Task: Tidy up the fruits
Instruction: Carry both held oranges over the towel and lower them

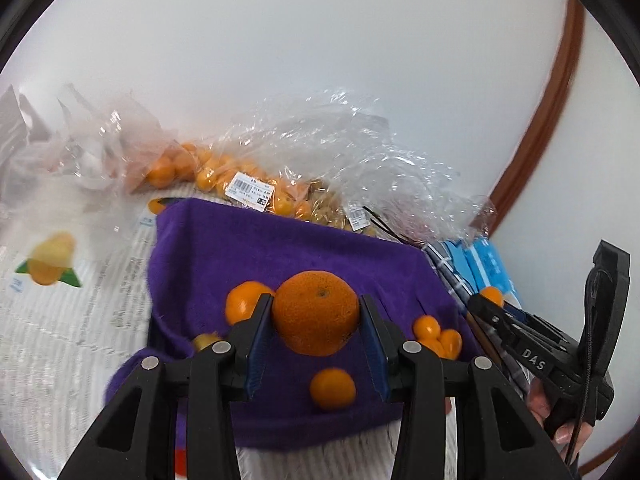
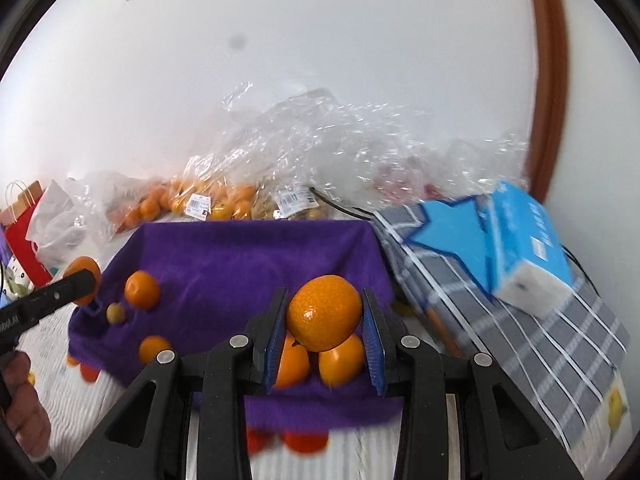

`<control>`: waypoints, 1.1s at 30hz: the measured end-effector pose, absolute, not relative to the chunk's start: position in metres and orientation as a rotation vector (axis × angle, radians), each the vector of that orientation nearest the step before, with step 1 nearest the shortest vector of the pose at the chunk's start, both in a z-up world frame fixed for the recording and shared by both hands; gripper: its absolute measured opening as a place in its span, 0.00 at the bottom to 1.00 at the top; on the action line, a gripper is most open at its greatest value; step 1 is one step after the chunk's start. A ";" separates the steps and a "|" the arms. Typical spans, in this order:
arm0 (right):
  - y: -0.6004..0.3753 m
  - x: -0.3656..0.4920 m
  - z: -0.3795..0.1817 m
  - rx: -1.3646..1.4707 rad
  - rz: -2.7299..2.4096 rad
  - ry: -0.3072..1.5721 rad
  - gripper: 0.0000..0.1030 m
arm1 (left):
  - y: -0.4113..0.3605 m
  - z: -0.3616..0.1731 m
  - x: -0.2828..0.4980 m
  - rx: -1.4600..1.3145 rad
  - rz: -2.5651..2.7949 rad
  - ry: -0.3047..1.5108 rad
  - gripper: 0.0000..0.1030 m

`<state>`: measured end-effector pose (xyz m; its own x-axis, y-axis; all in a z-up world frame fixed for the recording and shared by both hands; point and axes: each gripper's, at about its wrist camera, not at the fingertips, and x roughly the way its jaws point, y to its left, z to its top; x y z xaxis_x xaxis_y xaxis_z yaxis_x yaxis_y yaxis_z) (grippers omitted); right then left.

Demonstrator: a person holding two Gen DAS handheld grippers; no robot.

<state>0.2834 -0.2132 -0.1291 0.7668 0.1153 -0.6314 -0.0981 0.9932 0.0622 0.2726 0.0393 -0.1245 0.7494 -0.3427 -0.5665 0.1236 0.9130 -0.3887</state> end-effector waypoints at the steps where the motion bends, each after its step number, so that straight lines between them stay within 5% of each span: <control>1: -0.211 0.292 -0.132 0.022 0.120 0.692 0.34 | 0.037 -0.129 0.278 -0.352 -0.259 0.684 0.39; 33: -0.213 0.337 -0.188 0.021 0.095 0.775 0.34 | 0.010 -0.164 0.287 -0.242 -0.236 0.706 0.39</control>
